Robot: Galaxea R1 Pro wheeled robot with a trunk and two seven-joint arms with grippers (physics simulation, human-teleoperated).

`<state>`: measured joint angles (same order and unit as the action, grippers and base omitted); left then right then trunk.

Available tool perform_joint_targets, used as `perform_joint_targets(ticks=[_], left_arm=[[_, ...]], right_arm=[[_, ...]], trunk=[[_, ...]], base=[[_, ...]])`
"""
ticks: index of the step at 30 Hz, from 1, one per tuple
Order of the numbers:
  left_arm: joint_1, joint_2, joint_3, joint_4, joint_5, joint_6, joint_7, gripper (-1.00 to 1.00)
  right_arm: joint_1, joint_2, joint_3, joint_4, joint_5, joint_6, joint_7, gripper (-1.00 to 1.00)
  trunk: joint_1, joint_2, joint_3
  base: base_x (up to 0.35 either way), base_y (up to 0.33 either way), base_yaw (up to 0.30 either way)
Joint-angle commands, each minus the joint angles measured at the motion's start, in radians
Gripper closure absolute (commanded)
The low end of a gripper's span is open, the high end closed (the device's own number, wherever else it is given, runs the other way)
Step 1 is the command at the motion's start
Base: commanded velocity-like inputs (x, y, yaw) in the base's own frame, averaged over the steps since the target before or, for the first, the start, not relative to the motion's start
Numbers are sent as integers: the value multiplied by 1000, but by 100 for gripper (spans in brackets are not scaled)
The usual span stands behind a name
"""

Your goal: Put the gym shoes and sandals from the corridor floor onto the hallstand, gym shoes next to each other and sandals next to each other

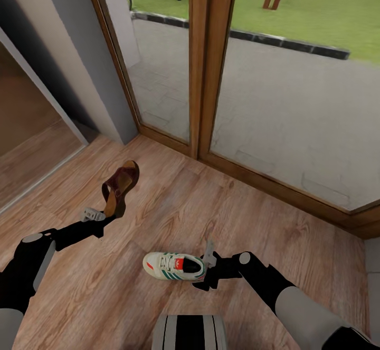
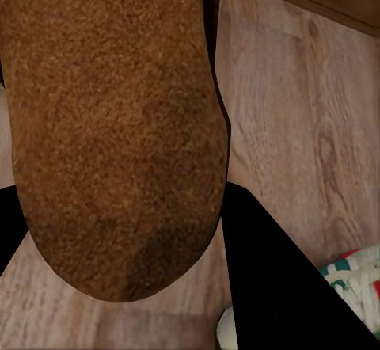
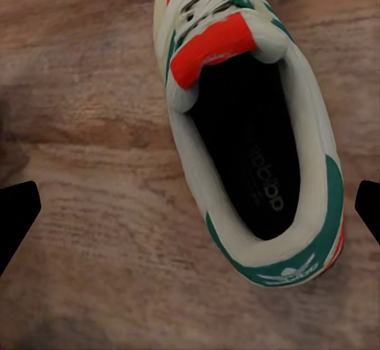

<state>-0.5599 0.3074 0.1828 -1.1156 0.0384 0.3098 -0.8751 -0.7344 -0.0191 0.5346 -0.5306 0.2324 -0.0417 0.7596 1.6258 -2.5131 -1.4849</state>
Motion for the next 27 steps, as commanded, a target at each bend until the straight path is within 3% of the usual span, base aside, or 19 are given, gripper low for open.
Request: perform_joint_targets(ticks=[1,27], left_arm=[[1,-1,1,-3,0,9,-4,100],[5,1,2,2,1,8,-5,100]], right_arm=[[0,-1,2,-2,8,-4,0,-100],[0,-1,2,0,8,-4,0,-100]], trunk=[[0,0,-1],[0,0,-4]], base=[[129,0,0],[37,0,0]])
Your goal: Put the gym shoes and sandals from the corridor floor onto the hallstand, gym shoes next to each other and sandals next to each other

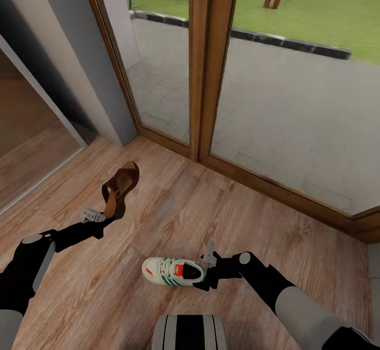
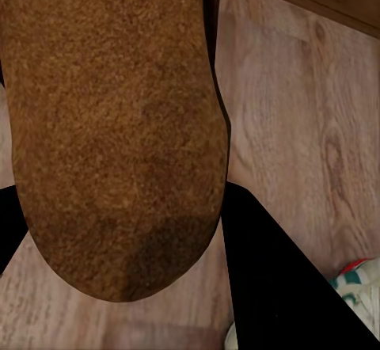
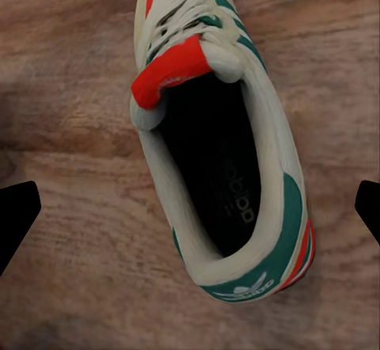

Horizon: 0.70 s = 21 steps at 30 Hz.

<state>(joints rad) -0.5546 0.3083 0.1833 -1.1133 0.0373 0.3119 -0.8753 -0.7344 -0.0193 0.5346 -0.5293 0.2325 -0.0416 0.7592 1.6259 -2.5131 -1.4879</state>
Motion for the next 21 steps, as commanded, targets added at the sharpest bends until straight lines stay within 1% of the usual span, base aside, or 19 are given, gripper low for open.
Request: perform_joint_targets(ticks=[1,2,9,19,21], left_arm=[[-1,0,1,0,2,6,-5,100],[-1,0,1,1,2,6,-5,100],[-1,0,1,1,3,6,-4,100],[0,-1,1,2,1,6,-4,100],[1,-1,1,3,0,6,-4,100]], right_arm=[[0,-1,2,-2,8,-4,0,-100],[0,-1,2,-2,8,-4,0,-100],[0,-1,2,-1,8,-4,0,-100],[0,0,2,-4,8,-7,-3,-100],[0,1,1,-32,8,-8,-5,-100]], trunk=[[0,0,-2],[0,0,-3],[3,-2,-41],[3,-2,-43],[3,-2,-43]], base=[[0,0,0],[0,0,0],[0,0,0],[0,0,0],[0,0,0]])
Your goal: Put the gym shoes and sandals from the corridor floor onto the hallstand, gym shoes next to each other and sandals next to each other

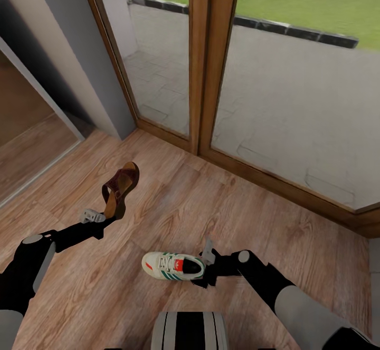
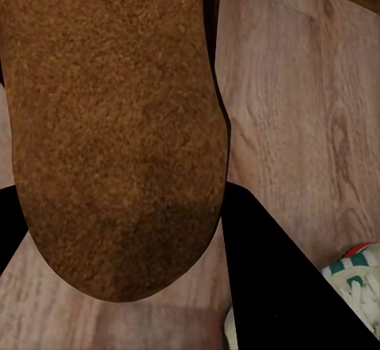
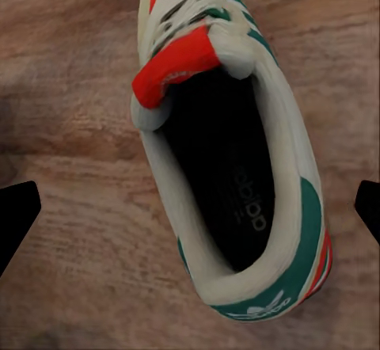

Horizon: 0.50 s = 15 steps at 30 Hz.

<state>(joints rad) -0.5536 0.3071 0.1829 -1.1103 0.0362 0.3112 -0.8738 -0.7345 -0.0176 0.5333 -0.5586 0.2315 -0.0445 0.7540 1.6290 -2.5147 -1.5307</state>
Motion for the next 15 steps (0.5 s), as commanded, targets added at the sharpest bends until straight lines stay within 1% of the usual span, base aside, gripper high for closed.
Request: perform_joint_targets(ticks=[1,5,9,12,15], left_arm=[[-1,0,1,0,1,6,-5,100],[-1,1,1,1,1,6,-5,100],[-1,1,1,1,1,6,-5,100],[-1,1,1,1,1,6,-5,100],[-2,1,1,1,1,6,-5,100]], right_arm=[[0,0,2,-22,9,-4,0,-100],[0,2,3,-34,9,-5,-12,-100],[0,4,4,-35,9,-6,-59,-100],[0,5,5,-35,9,-6,-77,-100],[0,5,5,-34,9,-6,-81,-100]], trunk=[[0,0,-1],[0,0,-1],[0,0,-1],[0,0,-1],[0,0,-1]], base=[[0,0,0],[0,0,0],[0,0,0],[0,0,0],[0,0,0]])
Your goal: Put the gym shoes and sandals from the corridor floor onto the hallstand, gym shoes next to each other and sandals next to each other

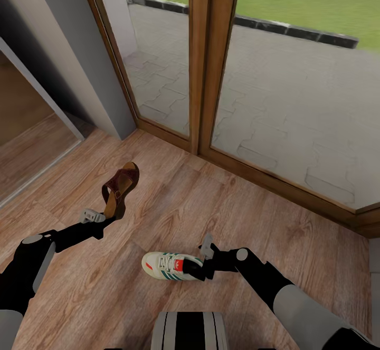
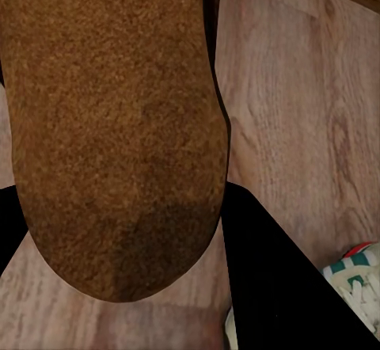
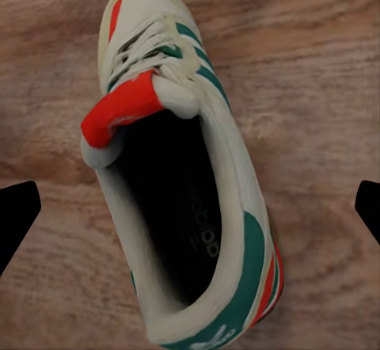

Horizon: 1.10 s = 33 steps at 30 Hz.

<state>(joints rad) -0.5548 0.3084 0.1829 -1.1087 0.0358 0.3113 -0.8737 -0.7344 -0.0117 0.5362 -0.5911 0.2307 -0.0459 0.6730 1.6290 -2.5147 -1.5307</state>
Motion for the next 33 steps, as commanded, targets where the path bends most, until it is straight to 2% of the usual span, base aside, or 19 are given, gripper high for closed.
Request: perform_joint_targets(ticks=[1,4,7,20,27,33], left_arm=[[0,0,1,0,1,6,-5,100],[0,0,1,0,2,6,-5,100],[0,0,1,0,2,6,-5,100],[0,0,1,0,4,6,-5,100],[0,0,2,0,5,6,-5,100],[-11,-1,2,-14,10,9,-8,100]], right_arm=[[0,-1,2,-1,10,-5,0,-100],[0,-1,1,-1,10,-5,-1,-100],[0,-2,1,-1,10,-5,-1,-100],[0,-3,1,-1,10,-4,-1,-100],[0,-4,1,-1,10,-4,-1,-100],[0,-4,1,-1,10,-3,-1,-100]], trunk=[[0,0,-1],[0,0,-3],[1,-1,-19],[1,-1,-24],[4,-3,-61],[4,-3,-62]], base=[[0,0,0],[0,0,0],[0,0,0],[0,0,0],[0,0,0],[0,0,0]])
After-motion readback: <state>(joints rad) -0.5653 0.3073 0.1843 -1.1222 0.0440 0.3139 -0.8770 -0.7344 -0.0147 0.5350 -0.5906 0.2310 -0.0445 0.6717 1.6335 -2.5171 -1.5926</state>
